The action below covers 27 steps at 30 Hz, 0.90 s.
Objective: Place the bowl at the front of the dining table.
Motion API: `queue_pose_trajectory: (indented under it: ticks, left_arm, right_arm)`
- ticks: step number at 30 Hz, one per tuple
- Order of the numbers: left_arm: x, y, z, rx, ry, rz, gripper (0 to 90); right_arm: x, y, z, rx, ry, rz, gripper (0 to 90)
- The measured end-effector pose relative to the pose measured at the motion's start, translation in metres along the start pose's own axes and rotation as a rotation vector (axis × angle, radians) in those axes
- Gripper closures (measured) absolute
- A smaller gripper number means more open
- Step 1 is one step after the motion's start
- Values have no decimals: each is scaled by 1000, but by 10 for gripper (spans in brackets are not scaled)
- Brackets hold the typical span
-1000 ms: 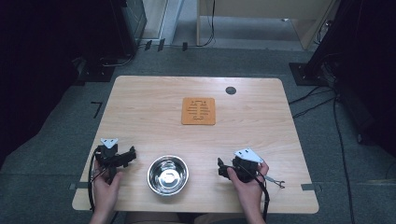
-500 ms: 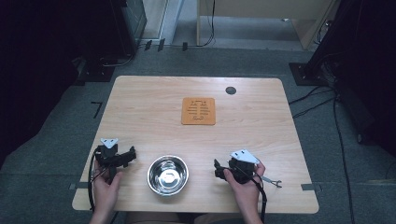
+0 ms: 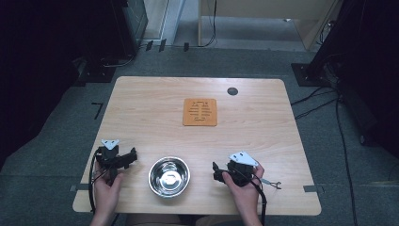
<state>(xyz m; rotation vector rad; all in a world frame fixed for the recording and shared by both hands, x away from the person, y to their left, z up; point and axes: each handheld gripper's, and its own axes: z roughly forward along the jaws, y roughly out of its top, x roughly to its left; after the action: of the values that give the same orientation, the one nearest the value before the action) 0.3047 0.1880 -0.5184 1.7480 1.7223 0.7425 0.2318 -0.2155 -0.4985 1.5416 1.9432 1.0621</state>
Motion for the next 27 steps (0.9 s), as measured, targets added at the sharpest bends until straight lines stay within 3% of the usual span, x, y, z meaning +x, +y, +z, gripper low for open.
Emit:
queue_pose_trajectory:
  ticks: [27]
  left_arm:
    - [0,0,0,0,0,0,102]
  right_arm:
    - [24,1,3,-11,32,1,88]
